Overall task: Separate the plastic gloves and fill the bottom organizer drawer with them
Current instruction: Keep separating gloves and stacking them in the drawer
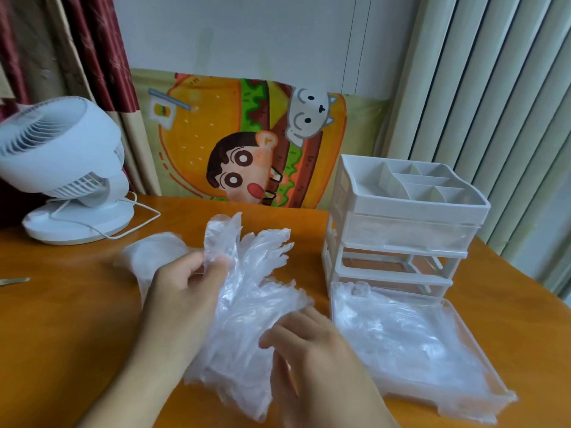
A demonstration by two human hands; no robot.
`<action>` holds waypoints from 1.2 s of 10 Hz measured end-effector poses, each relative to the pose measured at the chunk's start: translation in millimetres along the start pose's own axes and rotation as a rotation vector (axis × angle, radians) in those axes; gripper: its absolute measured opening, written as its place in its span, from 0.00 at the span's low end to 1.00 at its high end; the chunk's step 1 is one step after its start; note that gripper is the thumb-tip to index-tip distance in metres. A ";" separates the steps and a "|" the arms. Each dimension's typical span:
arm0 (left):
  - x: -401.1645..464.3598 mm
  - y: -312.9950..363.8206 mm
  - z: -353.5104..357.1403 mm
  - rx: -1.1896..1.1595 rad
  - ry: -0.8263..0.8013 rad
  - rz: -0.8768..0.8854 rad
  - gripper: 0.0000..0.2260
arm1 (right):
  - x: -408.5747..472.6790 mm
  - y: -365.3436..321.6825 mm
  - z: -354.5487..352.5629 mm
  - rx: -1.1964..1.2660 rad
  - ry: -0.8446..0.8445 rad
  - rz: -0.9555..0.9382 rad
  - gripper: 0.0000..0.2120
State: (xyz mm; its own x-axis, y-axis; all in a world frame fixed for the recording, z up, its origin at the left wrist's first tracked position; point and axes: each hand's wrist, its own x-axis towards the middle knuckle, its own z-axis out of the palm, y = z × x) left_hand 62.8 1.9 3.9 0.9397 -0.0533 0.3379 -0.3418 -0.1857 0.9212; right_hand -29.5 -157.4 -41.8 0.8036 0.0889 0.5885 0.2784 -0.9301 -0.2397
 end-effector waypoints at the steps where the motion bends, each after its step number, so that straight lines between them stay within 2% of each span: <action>1: -2.6 2.1 2.3 -0.139 0.016 -0.021 0.22 | 5.6 -17.6 -11.1 0.532 -0.192 0.412 0.17; 2: -9.6 5.6 9.2 -0.134 -0.041 0.031 0.14 | 15.4 -22.5 -16.7 1.179 -0.101 0.736 0.19; 3: -21.9 10.5 20.2 -0.097 -0.160 0.103 0.15 | 20.7 -18.0 -19.2 1.306 0.052 0.798 0.21; 4: -28.9 8.2 27.3 -0.086 -0.220 0.147 0.13 | 20.5 -12.3 -20.8 1.179 0.145 0.732 0.13; 5: -32.3 5.7 31.5 -0.024 -0.191 0.214 0.13 | 19.3 -11.6 -20.7 1.098 0.193 0.674 0.14; 6: -34.4 7.8 32.7 0.029 -0.165 0.256 0.16 | 18.5 -11.4 -20.4 1.115 0.224 0.655 0.17; 7: -36.4 10.0 31.2 0.033 -0.188 0.277 0.13 | 17.5 -9.8 -21.2 1.159 0.215 0.658 0.16; 9: -37.0 7.8 28.5 -0.080 -0.310 0.213 0.07 | 14.7 -5.9 -28.3 1.492 0.125 0.641 0.21; 10: -37.7 10.4 29.2 -0.028 -0.327 0.239 0.08 | 13.2 -7.6 -34.4 1.473 0.075 0.606 0.19; 11: -38.5 9.9 31.3 -0.009 -0.341 0.205 0.08 | 13.8 -6.9 -30.5 1.417 0.119 0.631 0.07; 12: -38.4 8.1 30.4 0.009 -0.344 0.161 0.09 | 13.9 -1.8 -22.4 1.265 0.206 0.795 0.05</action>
State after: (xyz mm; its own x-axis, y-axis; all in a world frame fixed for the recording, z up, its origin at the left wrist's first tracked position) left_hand 24.4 -27.4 -7.4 0.8243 -0.4083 0.3921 -0.4866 -0.1570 0.8594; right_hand -30.6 -162.5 -15.9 0.9028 -0.4261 0.0587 0.1620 0.2105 -0.9641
